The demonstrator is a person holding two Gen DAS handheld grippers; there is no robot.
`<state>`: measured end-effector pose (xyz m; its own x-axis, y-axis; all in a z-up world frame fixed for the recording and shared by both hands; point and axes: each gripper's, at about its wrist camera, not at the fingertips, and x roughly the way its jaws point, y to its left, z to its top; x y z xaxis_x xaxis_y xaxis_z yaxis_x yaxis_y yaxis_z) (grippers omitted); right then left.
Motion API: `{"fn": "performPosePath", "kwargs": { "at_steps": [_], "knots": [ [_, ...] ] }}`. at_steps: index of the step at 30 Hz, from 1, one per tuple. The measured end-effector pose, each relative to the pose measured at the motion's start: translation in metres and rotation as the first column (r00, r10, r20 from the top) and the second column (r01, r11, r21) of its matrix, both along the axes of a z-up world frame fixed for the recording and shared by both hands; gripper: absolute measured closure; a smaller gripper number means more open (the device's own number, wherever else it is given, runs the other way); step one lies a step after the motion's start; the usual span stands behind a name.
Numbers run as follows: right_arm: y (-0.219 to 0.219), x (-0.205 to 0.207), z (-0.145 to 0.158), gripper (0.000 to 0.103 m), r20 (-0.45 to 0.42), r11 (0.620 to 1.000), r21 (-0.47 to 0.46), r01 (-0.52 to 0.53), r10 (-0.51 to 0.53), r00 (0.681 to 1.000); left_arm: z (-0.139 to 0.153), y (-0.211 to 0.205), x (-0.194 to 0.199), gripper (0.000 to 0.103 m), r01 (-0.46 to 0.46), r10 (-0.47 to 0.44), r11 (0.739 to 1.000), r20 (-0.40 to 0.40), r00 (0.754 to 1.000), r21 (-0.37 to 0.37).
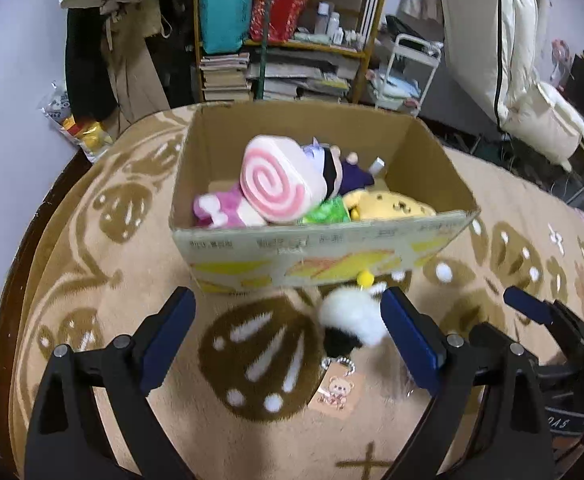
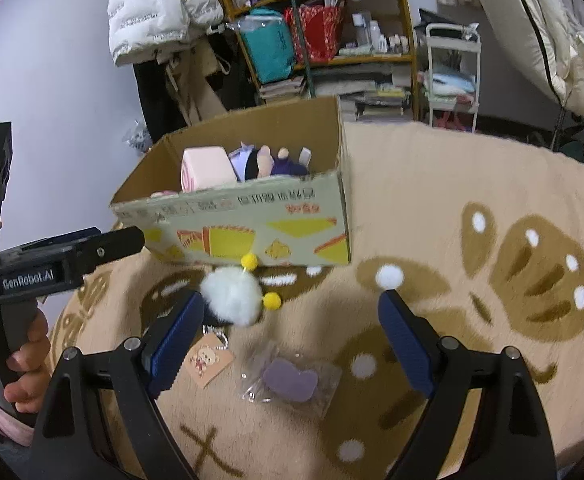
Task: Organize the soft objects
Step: 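Carry the pink swirl cushion over the box and open the left tool, then lower the left tool onto the white pompom keychain and close it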
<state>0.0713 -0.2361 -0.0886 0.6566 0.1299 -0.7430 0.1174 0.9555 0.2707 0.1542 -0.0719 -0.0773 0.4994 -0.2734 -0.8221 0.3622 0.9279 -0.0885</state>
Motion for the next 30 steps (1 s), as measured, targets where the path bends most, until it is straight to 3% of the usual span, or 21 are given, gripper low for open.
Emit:
{"fn": "performPosePath", "kwargs": {
  "at_steps": [7,12,30],
  "knots": [
    [-0.002,0.003,-0.015,0.01,-0.075,1.0,0.017,0.009,-0.007,0.997,-0.021,-0.004,0.007,0.01,0.017,-0.019,1.0,-0.08,0.997,-0.018],
    [-0.005,0.009,-0.03,0.01,-0.131,0.999,0.036,0.034,-0.029,0.991,-0.036,-0.004,0.017,0.01,0.025,-0.039,0.996,-0.159,0.987,-0.091],
    [0.01,0.028,-0.064,0.01,-0.216,0.999,0.038,0.012,-0.003,0.976,-0.077,-0.048,0.024,0.01,0.123,-0.152,0.985,-0.275,0.949,-0.119]
  ]
}}
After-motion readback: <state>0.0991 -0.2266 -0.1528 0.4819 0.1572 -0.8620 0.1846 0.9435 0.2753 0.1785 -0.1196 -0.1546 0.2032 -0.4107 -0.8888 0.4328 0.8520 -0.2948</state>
